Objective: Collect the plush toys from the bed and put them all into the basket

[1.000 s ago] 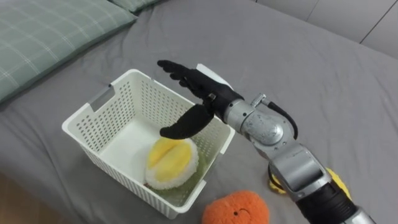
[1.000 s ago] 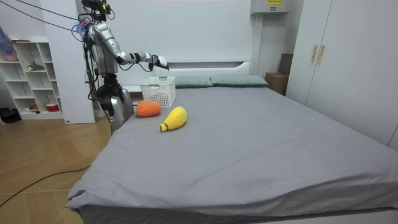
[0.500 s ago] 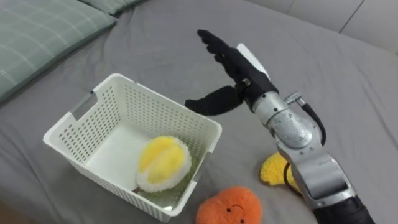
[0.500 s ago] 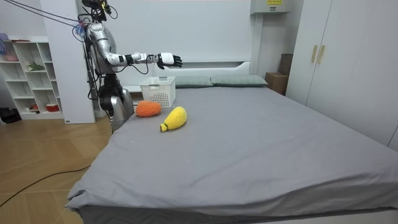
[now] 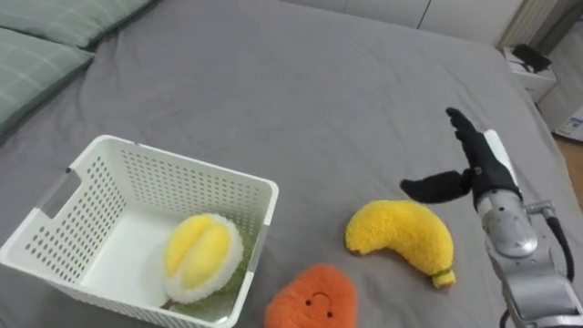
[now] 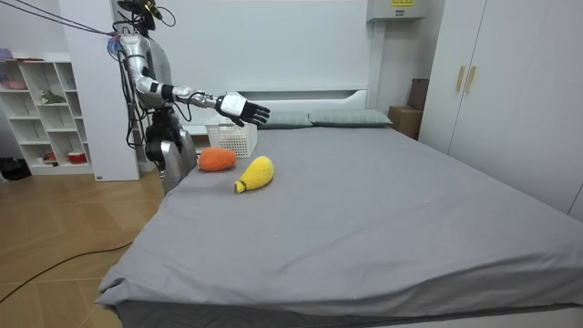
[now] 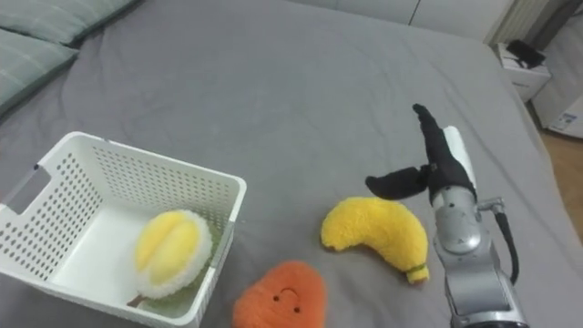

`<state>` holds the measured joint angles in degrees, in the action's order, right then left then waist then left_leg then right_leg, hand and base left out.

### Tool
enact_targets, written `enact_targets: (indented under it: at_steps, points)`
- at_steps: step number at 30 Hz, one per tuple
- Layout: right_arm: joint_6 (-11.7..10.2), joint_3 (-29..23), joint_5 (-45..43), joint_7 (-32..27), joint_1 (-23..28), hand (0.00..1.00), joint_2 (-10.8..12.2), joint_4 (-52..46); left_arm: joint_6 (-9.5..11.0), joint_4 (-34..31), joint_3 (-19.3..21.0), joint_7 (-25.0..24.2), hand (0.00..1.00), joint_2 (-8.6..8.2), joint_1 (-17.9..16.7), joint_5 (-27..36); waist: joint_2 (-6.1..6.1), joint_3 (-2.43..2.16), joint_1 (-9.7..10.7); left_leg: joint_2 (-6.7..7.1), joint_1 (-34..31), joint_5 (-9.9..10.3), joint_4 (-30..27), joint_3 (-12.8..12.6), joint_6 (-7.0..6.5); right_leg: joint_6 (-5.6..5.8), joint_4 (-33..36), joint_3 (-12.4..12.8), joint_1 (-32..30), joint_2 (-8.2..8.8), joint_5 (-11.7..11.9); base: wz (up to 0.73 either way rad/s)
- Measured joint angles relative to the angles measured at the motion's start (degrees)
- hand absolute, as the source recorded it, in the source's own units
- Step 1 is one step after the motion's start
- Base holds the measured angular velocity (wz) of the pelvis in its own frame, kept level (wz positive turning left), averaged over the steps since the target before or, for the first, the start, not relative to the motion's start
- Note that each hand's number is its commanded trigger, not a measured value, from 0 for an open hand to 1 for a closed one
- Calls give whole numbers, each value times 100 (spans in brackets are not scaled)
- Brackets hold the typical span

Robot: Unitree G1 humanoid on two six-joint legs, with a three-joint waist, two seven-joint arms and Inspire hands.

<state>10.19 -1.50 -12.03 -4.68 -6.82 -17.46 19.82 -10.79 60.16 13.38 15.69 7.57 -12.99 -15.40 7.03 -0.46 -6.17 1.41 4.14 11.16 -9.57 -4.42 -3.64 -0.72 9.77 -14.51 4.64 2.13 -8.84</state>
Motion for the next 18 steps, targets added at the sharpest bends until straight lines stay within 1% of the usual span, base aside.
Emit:
enact_targets:
  at_steps: [4, 6, 7, 10, 11, 12, 13, 14, 15, 16, 18]
  points:
    - [-5, -8, 21, -154, -12, 0, -80, 618, -23, -263, -9, 14, 0, 39, -140, 4, 66, 2, 0, -2, -8, 1, 22, -5, -1, 0, 3, 5, -6, -4, 0, 0]
    - [0, 14, 46, -208, -103, 0, -142, 1092, -33, -380, -92, 7, 0, 123, -139, 24, 84, 1, -24, -9, -122, 1, -11, -13, 0, -8, 20, 30, -117, -13, 10, -2]
    - [-1, 17, 45, -229, -121, 0, -152, 1170, -37, -418, -136, 4, 0, 143, -157, 24, 92, -6, -25, -10, -164, 1, -20, -17, 0, -11, 24, 39, -159, -18, 18, -4]
    - [-11, 22, 4, -288, -279, 0, -237, 1704, -28, -456, -185, -5, 0, 188, -149, 30, 67, 13, -37, -12, -337, 2, -94, -20, -3, -13, 33, 21, -304, -22, 53, 0]
    - [-16, 31, -2, -314, -389, 0, -269, 1952, -14, -452, -194, -4, 0, 217, -113, 95, 61, 24, -38, -13, -461, 1, -138, -15, -5, -17, 51, 19, -412, -26, 65, 0]
    - [-20, 33, 0, -369, -567, 0, -286, 2254, 1, -452, -269, -4, 0, 268, -61, 270, 44, 45, -36, -17, -602, -1, -193, -14, -8, -25, 97, 19, -548, -27, 73, 0]
    - [-20, 38, 2, -404, -649, 0, -303, 2405, 1, -450, -312, -2, 0, 288, -30, 365, 41, 49, -36, -19, -675, -2, -220, -14, -10, -29, 98, 18, -607, -25, 87, 0]
    - [-24, 50, 3, -454, -808, 0, -358, 2647, 18, -451, -408, -2, 0, 319, 28, 481, 23, 69, -40, -21, -817, -13, -253, -15, -22, -35, 108, 15, -734, -23, 111, 0]
    - [-34, 136, 2, -523, -973, 0, -439, 2887, 45, -449, -518, -1, 0, 339, 100, 590, -12, 101, -39, -27, -973, -18, -312, -15, -29, -38, 110, -2, -868, -20, 144, 0]
    - [-35, 184, 1, -534, -1063, 0, -472, 3021, 52, -445, -543, -1, 0, 342, 141, 631, -31, 115, -53, -29, -1041, -27, -322, -20, -31, -42, 109, 3, -929, -25, 161, -3]
    - [-40, 274, 2, -602, -1371, 0, -483, 3414, 80, -385, -580, -1, 0, 346, 306, 859, -51, 127, -85, -34, -1309, -85, -321, -39, -33, -64, 106, 4, -1242, -26, 221, -6]
